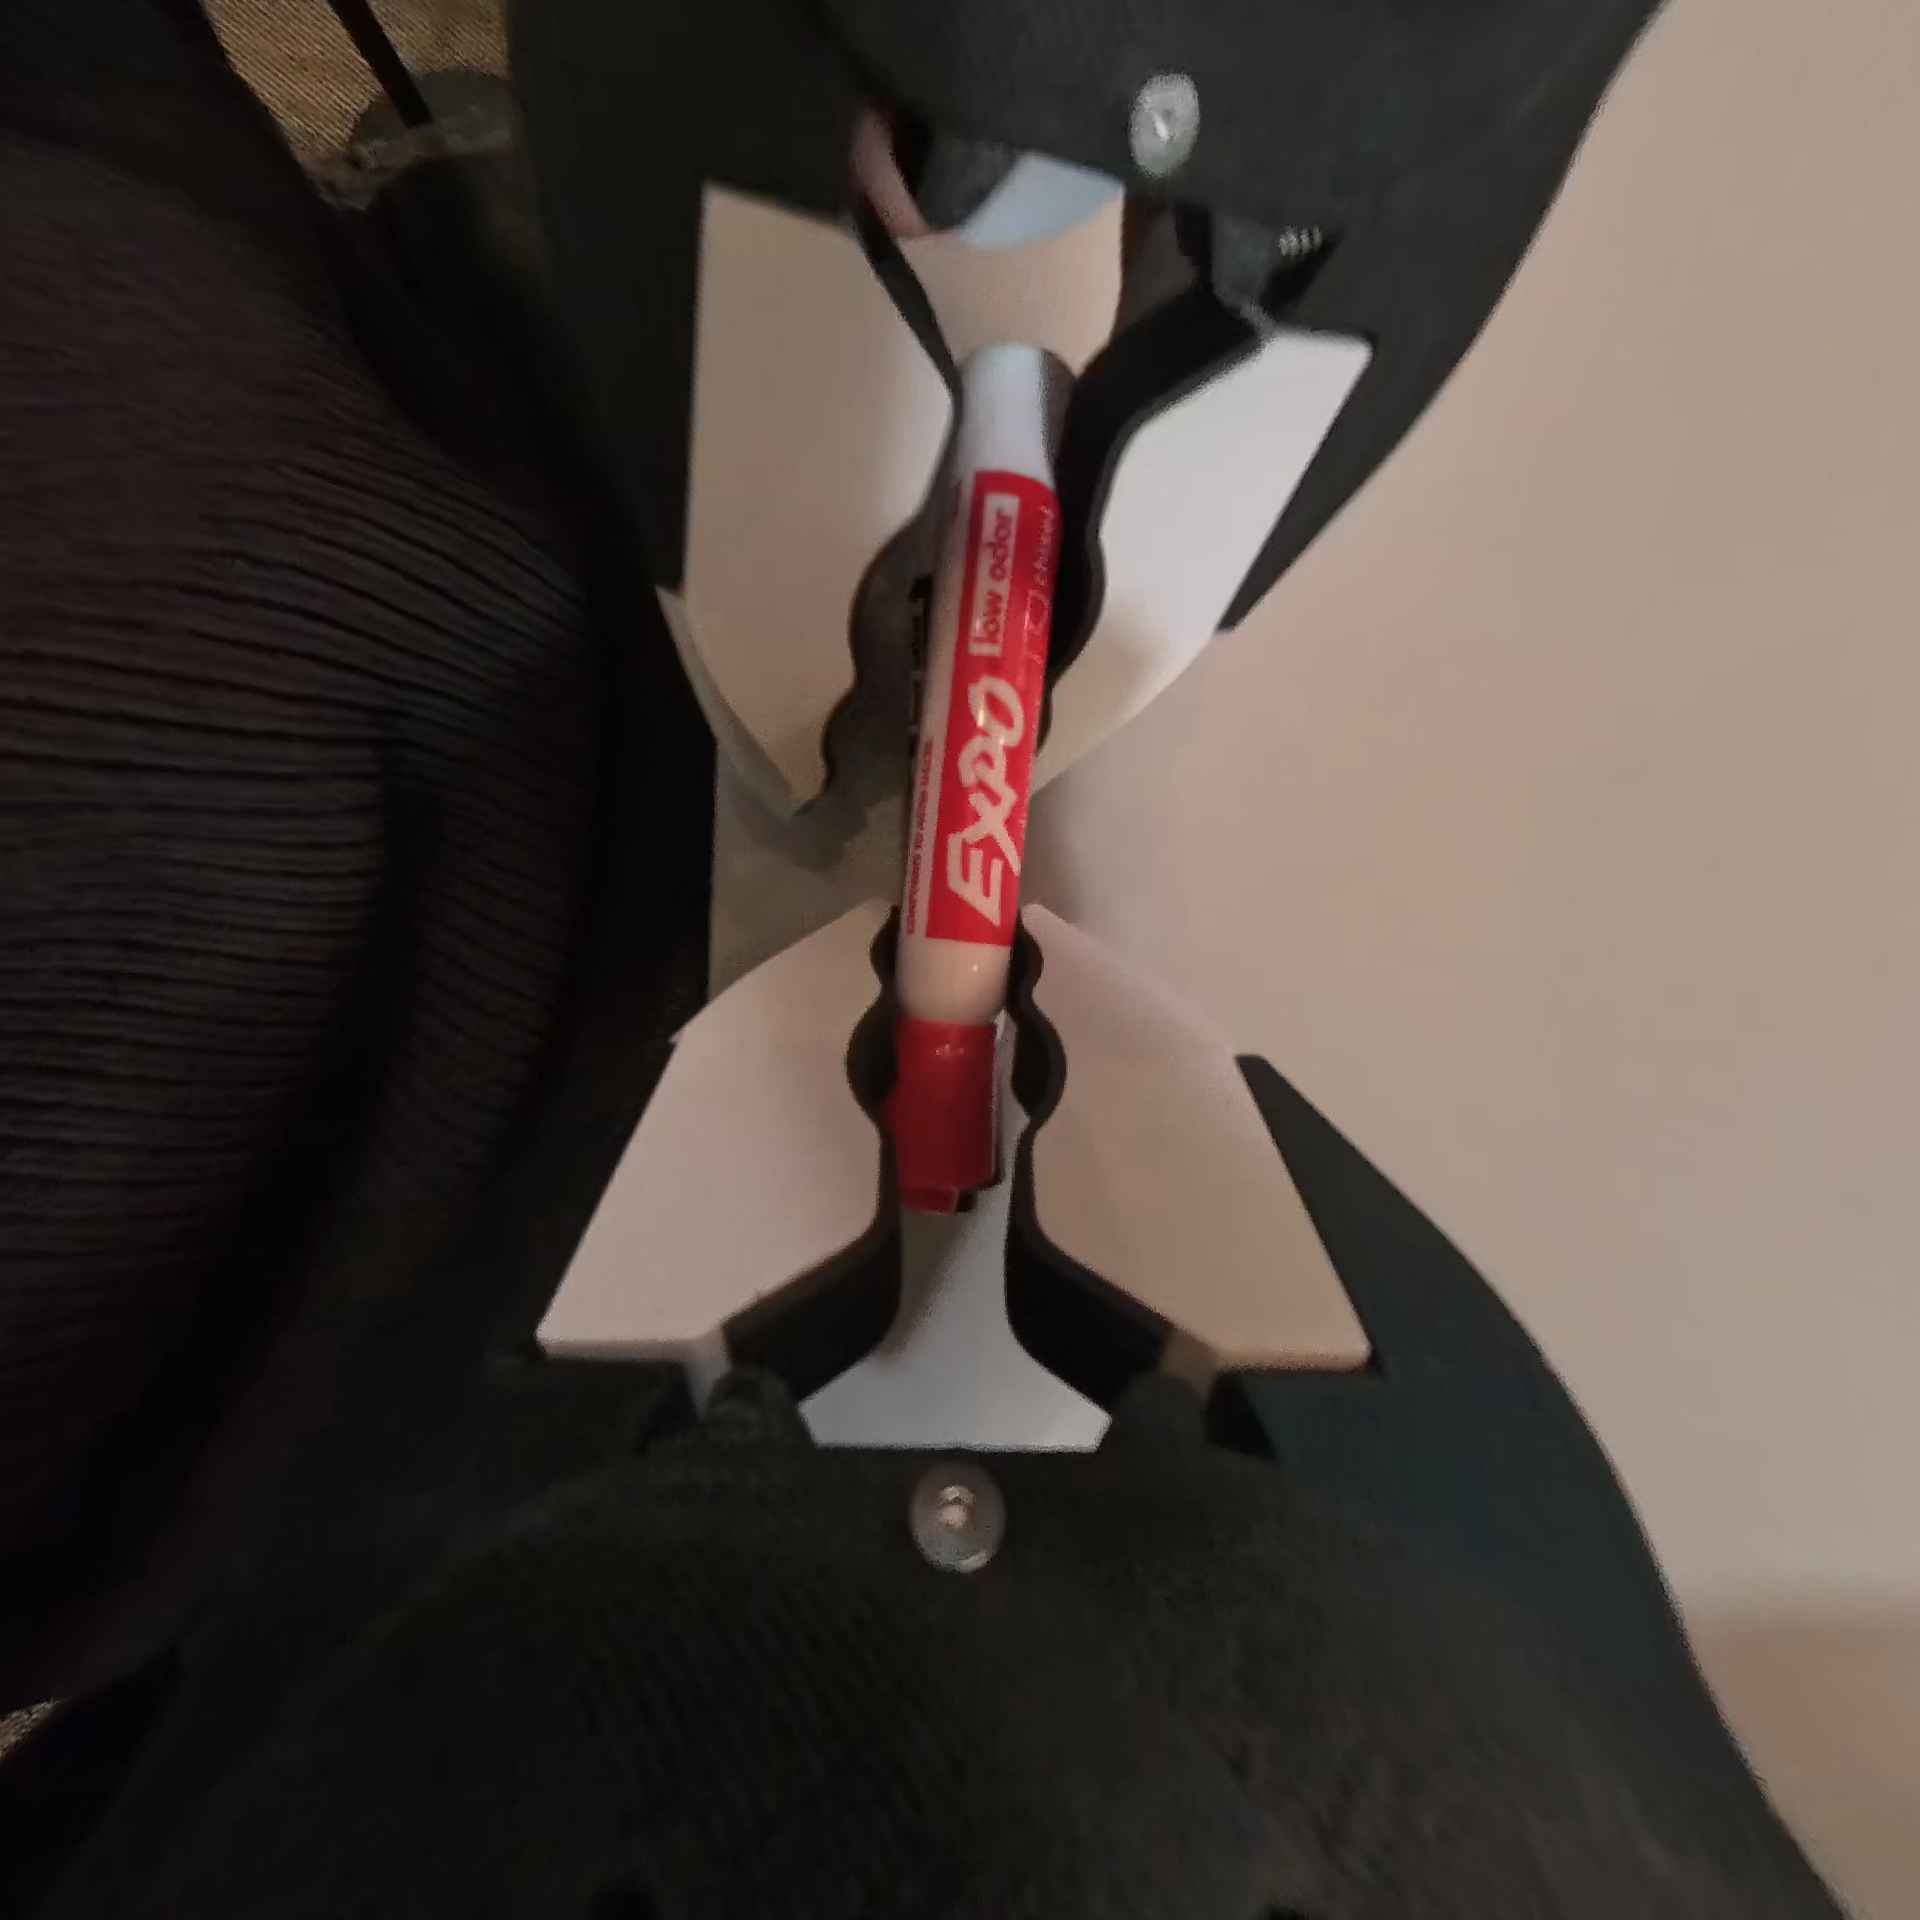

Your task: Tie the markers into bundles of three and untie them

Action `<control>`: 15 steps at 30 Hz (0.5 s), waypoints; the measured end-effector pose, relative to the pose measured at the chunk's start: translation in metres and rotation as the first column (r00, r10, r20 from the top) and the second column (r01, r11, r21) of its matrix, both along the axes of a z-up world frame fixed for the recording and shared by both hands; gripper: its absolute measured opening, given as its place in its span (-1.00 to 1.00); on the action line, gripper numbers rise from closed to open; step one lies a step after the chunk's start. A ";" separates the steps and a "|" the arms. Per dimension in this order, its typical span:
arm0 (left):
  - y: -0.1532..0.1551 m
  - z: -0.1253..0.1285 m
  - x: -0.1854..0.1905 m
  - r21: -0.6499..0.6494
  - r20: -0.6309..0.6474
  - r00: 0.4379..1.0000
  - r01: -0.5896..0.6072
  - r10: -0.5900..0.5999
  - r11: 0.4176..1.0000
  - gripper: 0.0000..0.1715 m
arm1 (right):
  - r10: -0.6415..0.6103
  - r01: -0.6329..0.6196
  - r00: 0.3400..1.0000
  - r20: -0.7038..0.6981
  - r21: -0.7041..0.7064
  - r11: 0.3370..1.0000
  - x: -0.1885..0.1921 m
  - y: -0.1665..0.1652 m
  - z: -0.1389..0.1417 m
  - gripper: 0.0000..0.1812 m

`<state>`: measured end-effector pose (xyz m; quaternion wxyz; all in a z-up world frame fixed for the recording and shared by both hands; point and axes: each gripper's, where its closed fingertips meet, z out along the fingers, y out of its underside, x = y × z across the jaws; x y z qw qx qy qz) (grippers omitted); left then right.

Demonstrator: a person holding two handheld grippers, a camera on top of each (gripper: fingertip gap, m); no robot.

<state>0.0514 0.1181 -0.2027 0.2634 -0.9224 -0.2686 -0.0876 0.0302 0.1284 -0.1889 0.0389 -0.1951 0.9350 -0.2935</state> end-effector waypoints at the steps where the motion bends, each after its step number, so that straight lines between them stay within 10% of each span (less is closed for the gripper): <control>1: -0.001 -0.001 -0.002 0.005 -0.005 1.000 -0.014 0.014 1.000 -0.51 | -0.013 0.013 1.000 -0.004 0.004 1.000 -0.004 0.001 -0.001 -0.79; 8: -0.010 0.005 -0.023 0.107 -0.002 0.989 -0.147 0.148 0.983 -0.28 | -0.108 0.108 0.994 0.029 -0.002 0.994 -0.027 0.007 0.003 -0.80; 15: -0.014 0.015 -0.045 0.291 0.055 0.961 -0.276 0.272 0.916 -0.67 | -0.158 0.160 0.981 0.117 -0.011 0.987 -0.038 0.013 0.008 -0.80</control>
